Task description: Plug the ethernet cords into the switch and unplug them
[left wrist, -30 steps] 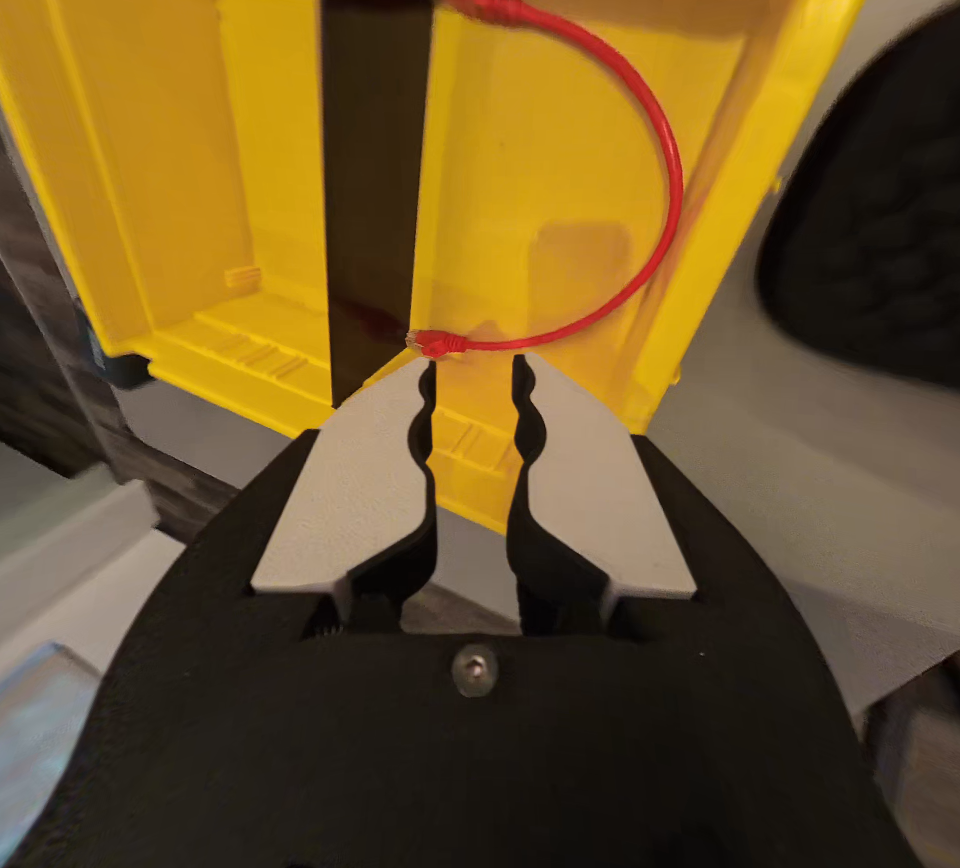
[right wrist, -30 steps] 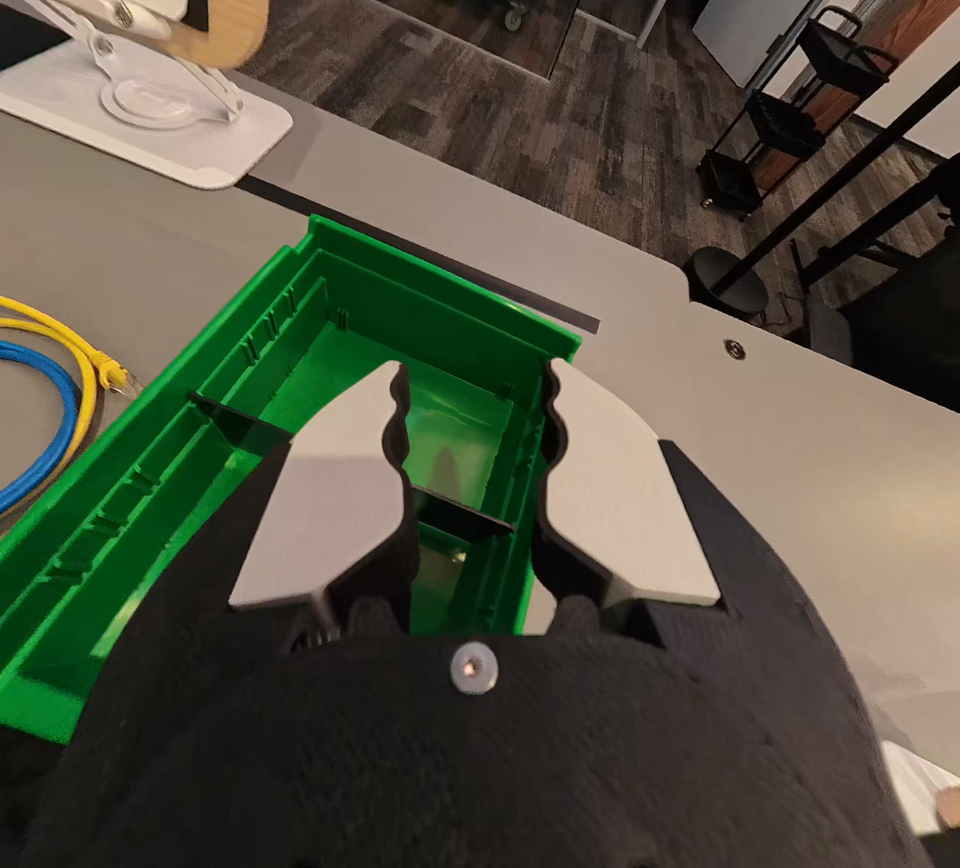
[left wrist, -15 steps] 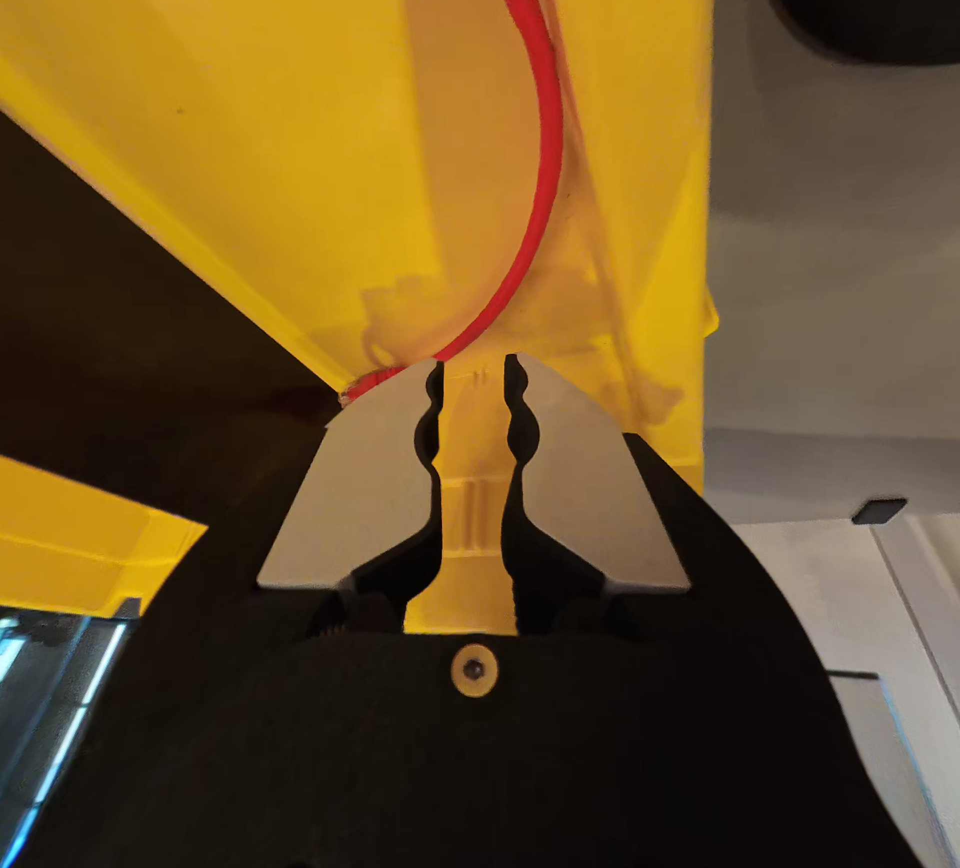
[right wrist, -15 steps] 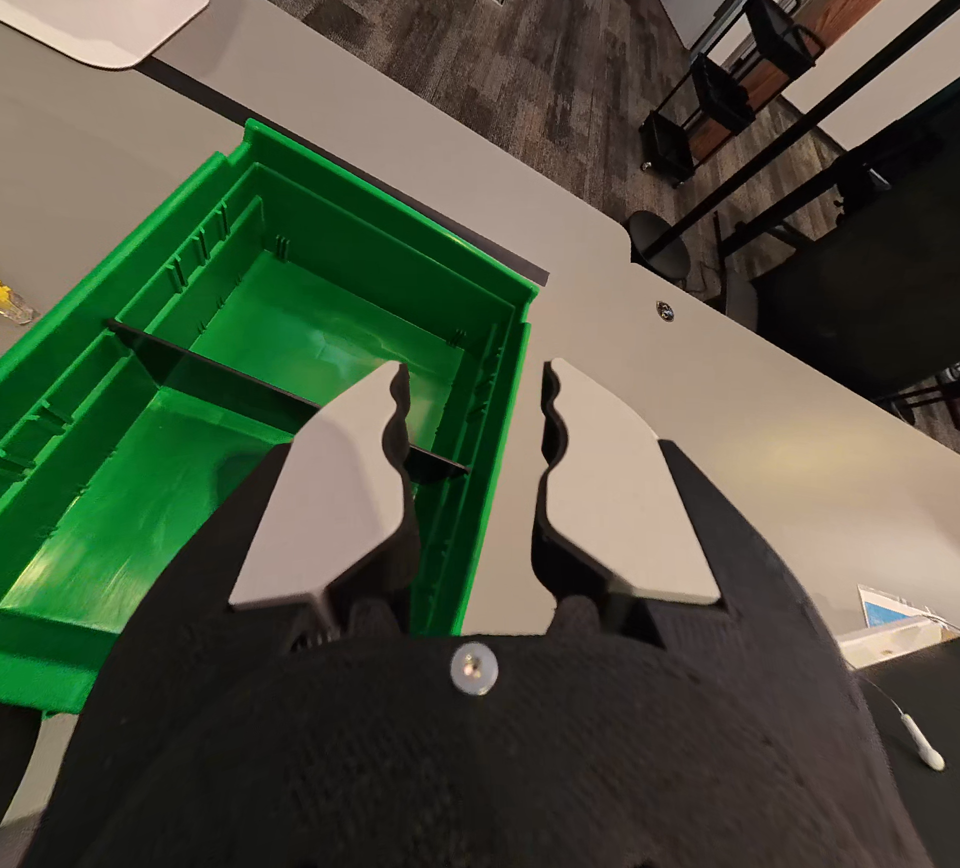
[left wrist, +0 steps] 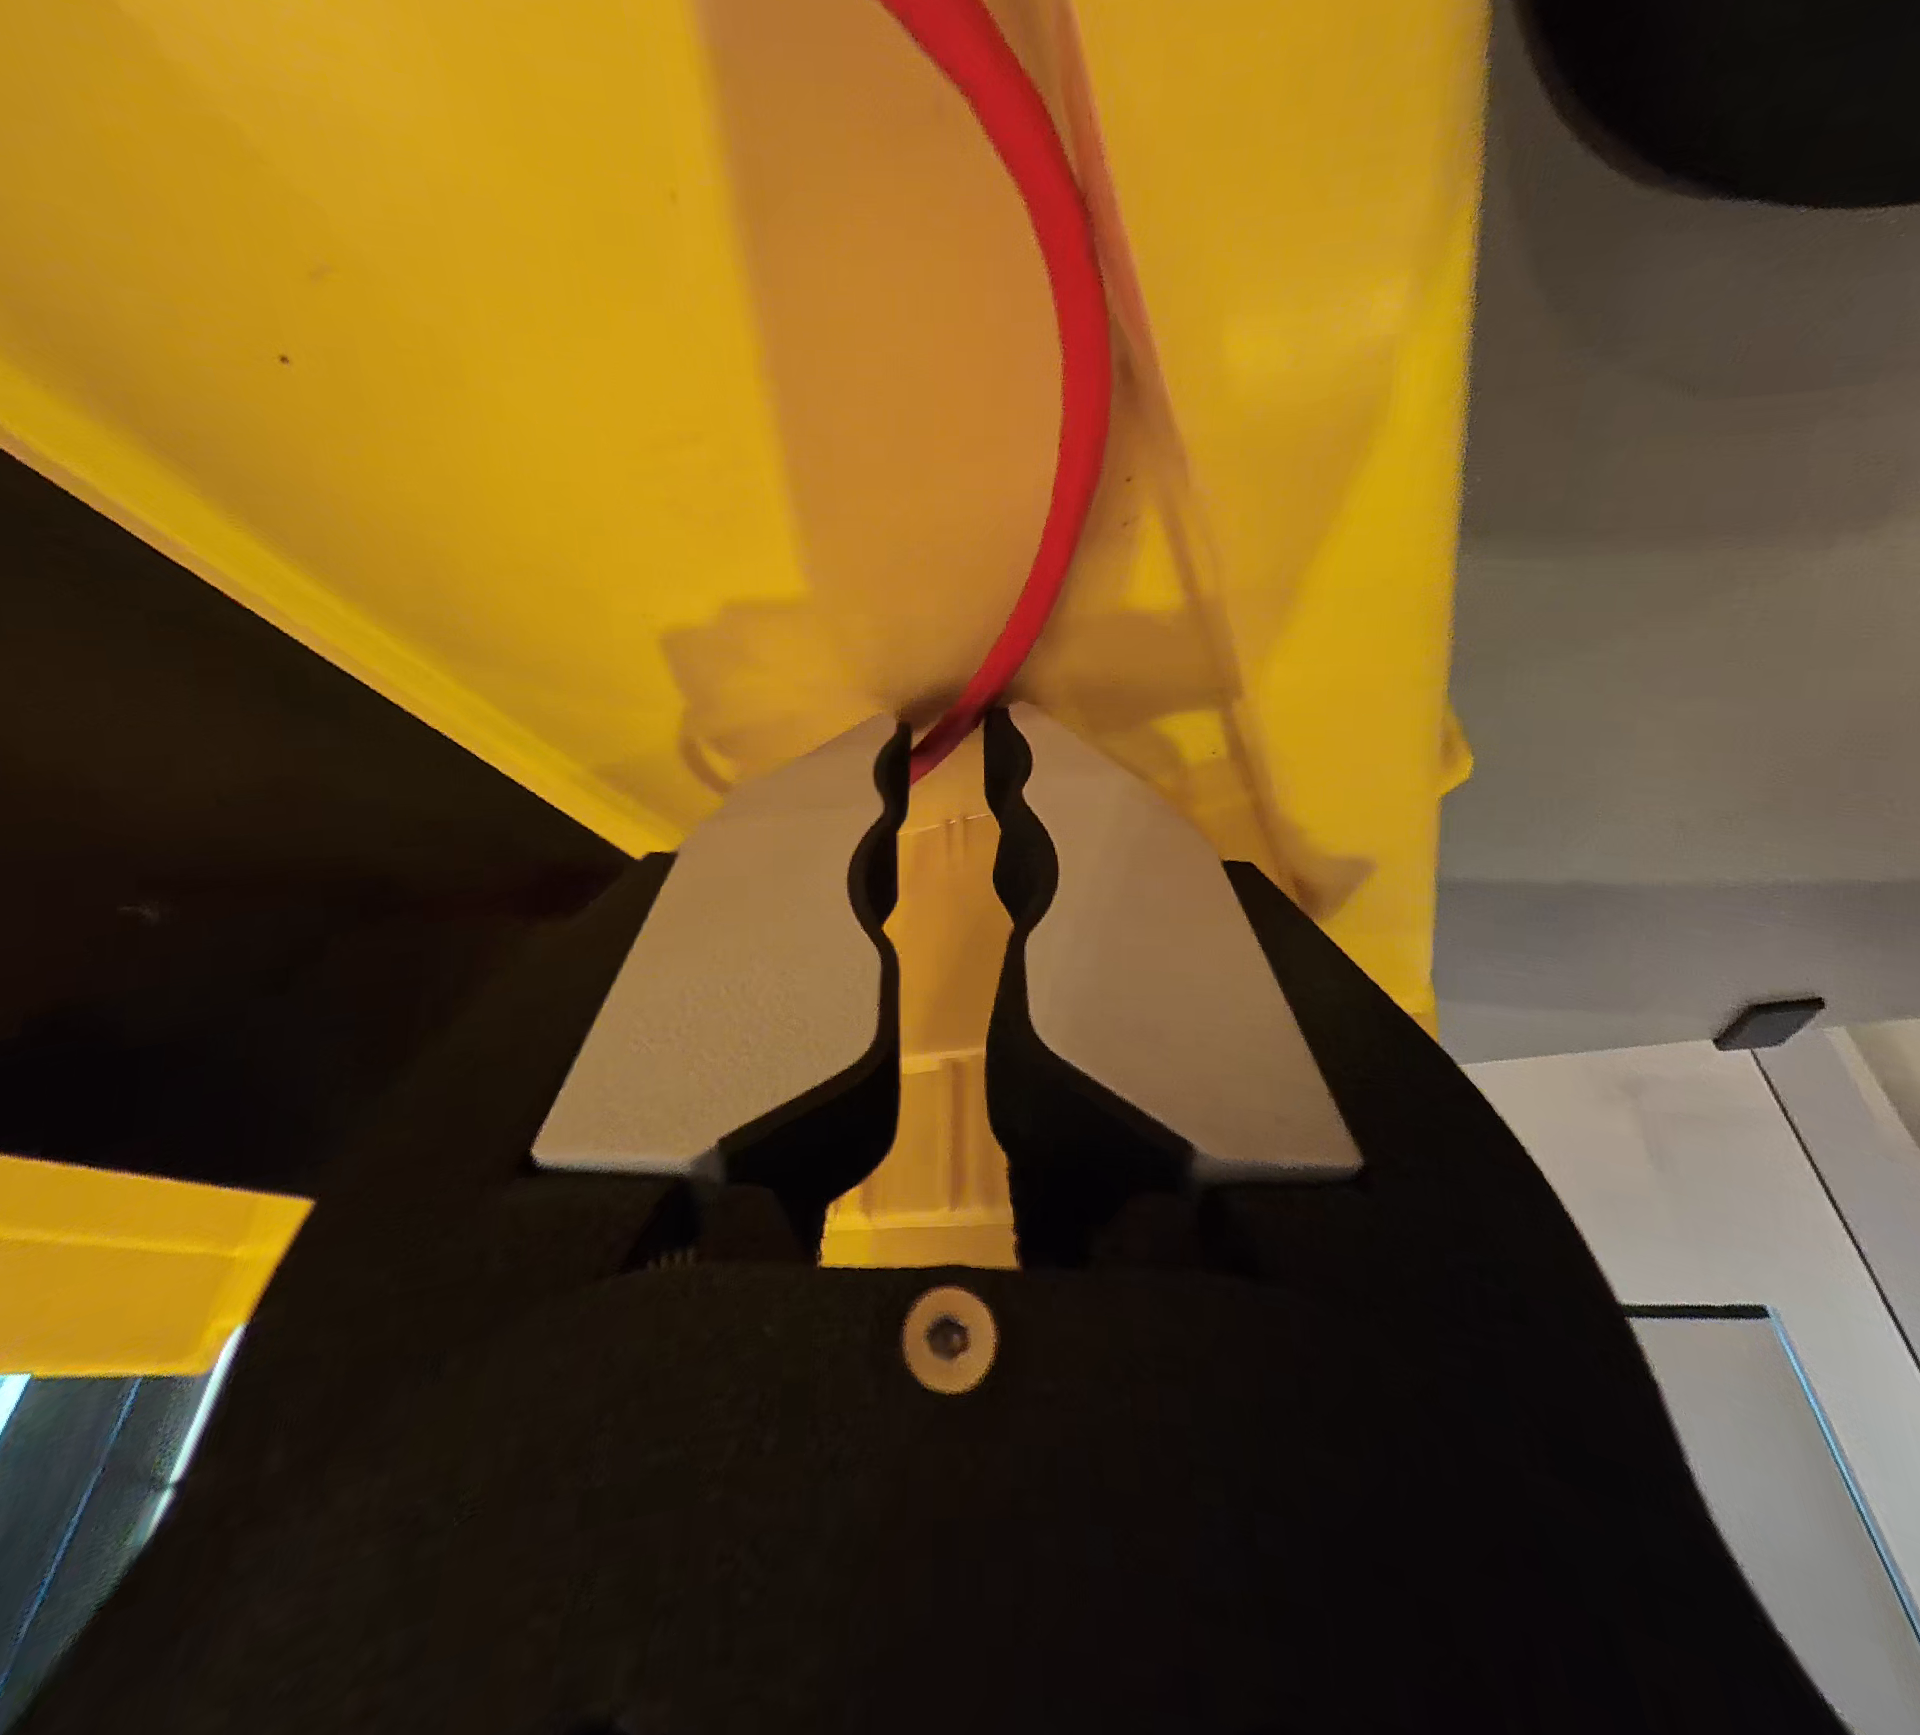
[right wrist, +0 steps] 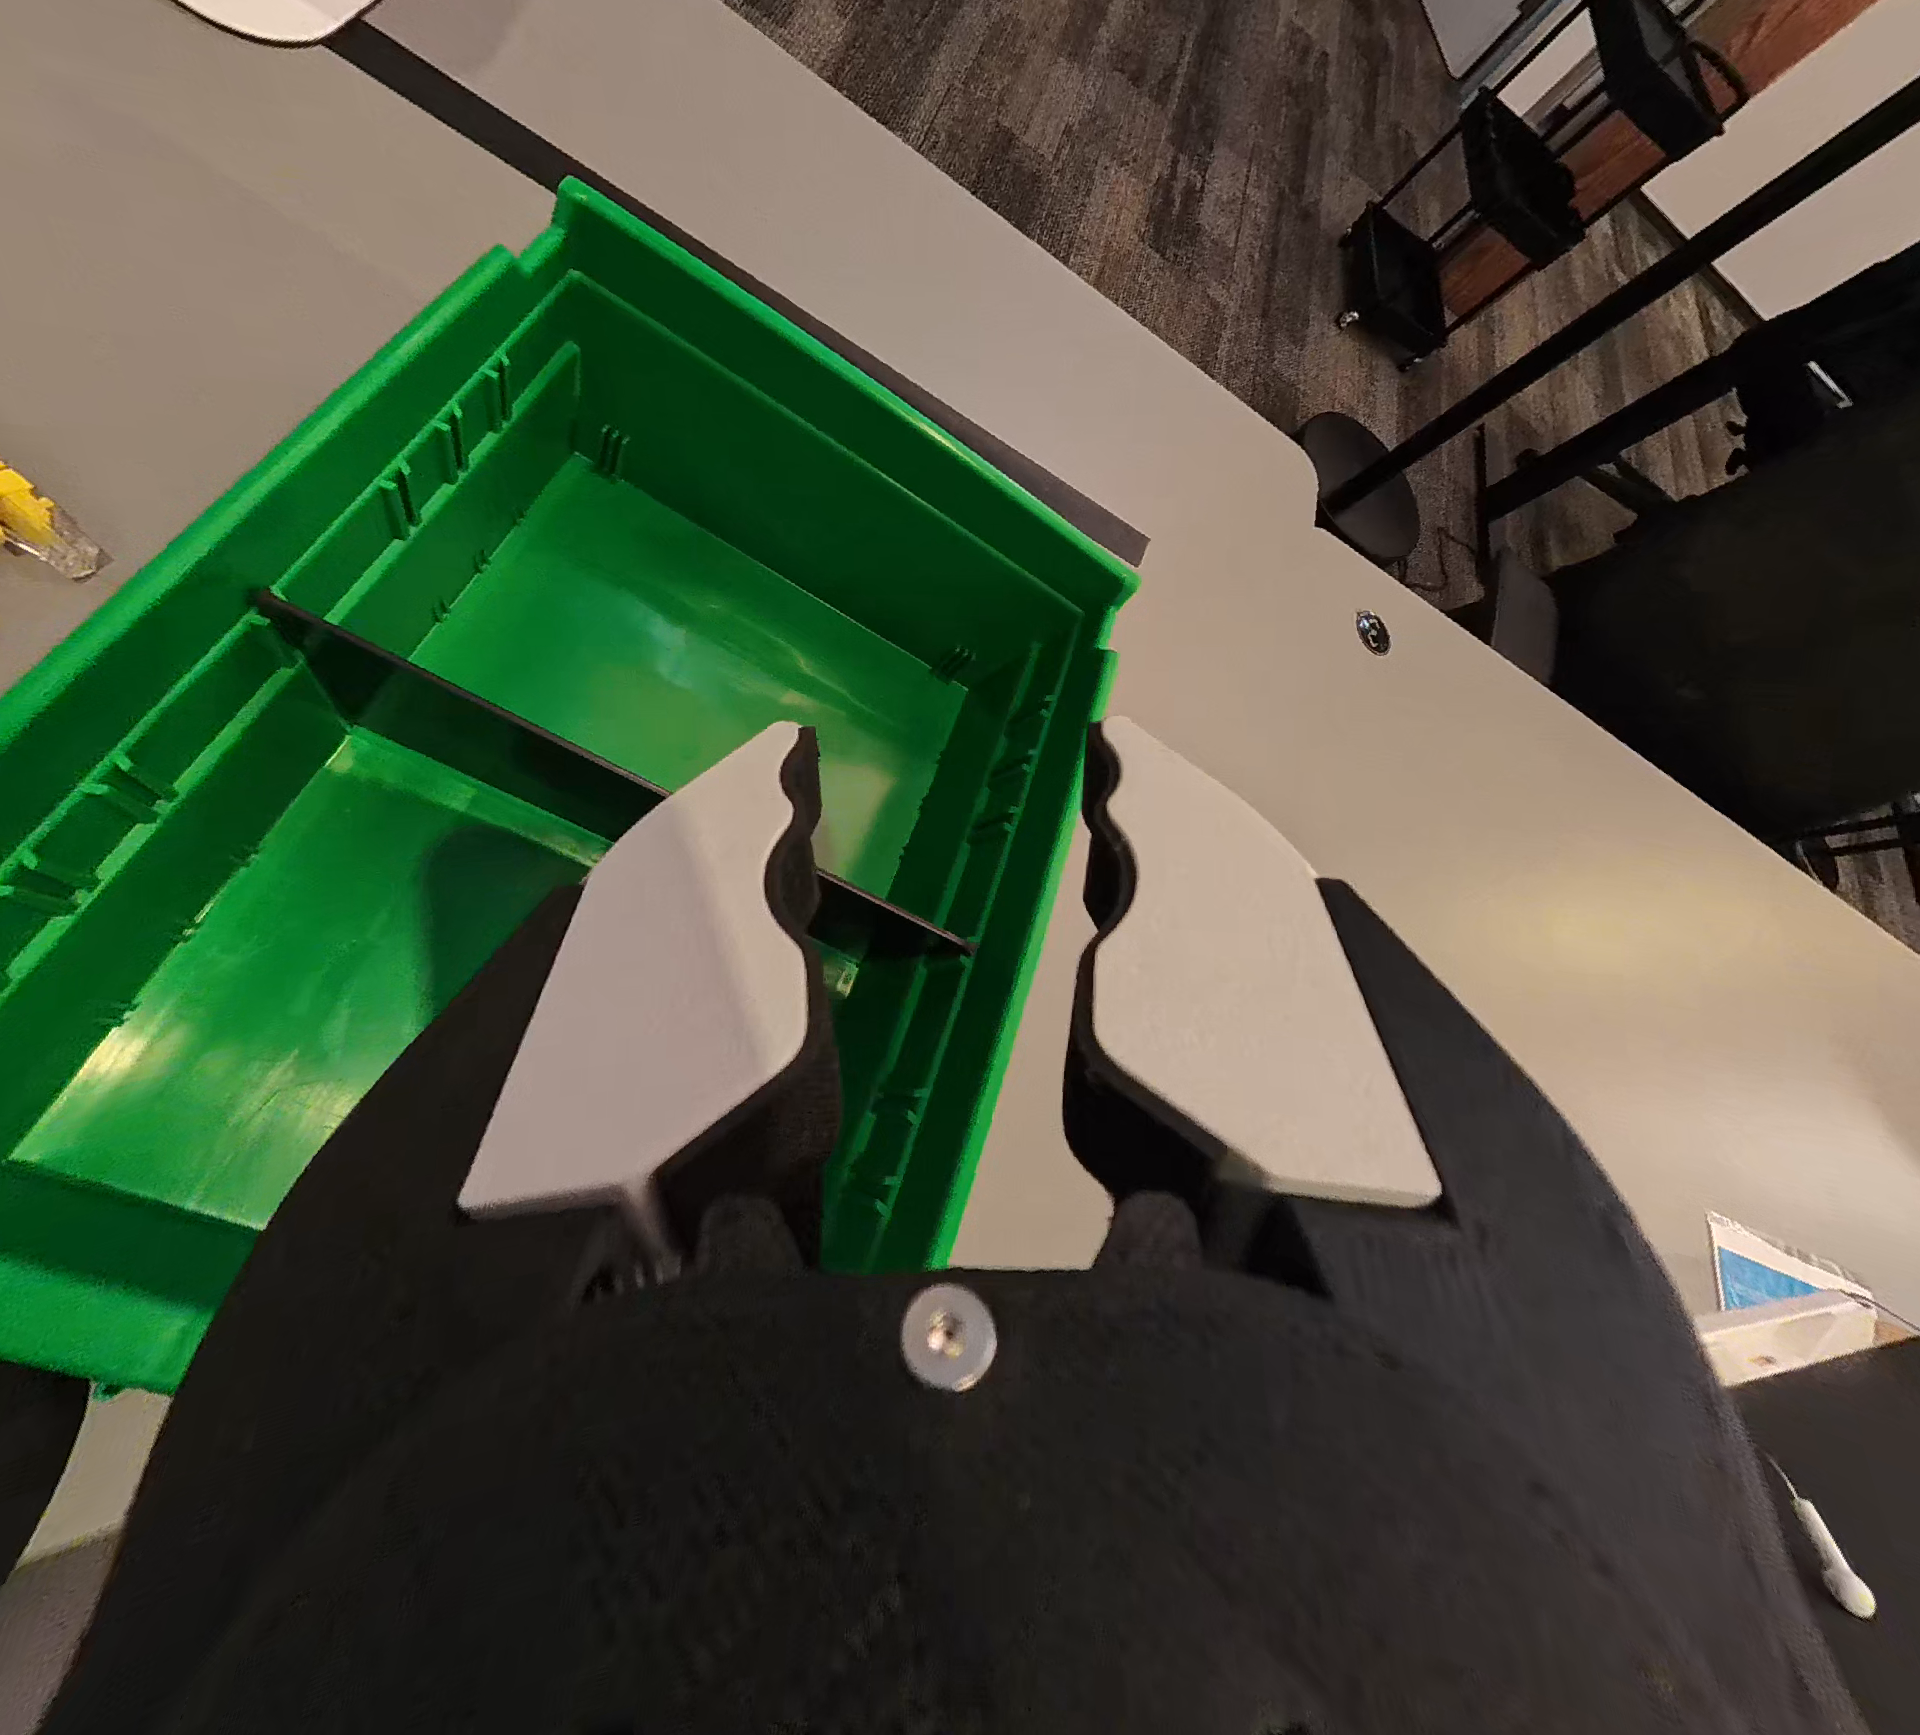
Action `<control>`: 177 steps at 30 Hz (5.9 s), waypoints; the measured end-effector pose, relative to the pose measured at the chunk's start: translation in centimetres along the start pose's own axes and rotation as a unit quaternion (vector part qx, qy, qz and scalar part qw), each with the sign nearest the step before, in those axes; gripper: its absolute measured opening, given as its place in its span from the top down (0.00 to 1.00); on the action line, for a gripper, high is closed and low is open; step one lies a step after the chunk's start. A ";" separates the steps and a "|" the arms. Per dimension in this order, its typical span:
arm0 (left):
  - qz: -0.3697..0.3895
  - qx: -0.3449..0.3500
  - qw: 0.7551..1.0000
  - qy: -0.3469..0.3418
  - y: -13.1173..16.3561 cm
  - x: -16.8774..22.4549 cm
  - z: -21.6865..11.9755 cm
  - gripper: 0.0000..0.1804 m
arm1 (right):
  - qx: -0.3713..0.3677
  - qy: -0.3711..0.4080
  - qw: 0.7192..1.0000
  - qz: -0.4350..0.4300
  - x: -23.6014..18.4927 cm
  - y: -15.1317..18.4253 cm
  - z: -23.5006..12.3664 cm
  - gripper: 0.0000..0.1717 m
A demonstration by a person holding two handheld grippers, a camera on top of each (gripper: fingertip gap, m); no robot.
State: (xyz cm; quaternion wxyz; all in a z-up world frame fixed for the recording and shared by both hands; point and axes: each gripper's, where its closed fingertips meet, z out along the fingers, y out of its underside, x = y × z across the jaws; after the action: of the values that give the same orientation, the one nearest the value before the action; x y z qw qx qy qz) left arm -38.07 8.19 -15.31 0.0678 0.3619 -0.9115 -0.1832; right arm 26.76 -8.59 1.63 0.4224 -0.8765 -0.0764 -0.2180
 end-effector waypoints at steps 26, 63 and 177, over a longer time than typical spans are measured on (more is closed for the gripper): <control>-0.075 0.022 0.997 0.026 0.7 -0.3 -5.6 0.94 | -0.008 -0.014 1.000 -0.002 -0.4 0.4 0.2 0.71; -0.197 0.448 0.864 -0.119 -14.1 -7.3 -33.2 0.97 | 0.367 -0.392 0.803 -0.259 -32.4 -20.5 -14.5 0.90; -0.146 0.613 0.753 -0.192 -20.0 -13.2 -29.6 0.71 | -0.041 -0.421 0.858 -0.291 -26.0 -5.9 -7.7 0.96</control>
State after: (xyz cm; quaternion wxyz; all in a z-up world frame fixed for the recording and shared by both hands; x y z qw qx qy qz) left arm -8.10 -4.65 4.51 -0.3726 0.4116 -0.7586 0.3410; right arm -0.79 -9.51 -1.60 0.2309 -0.8391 -0.4895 0.0553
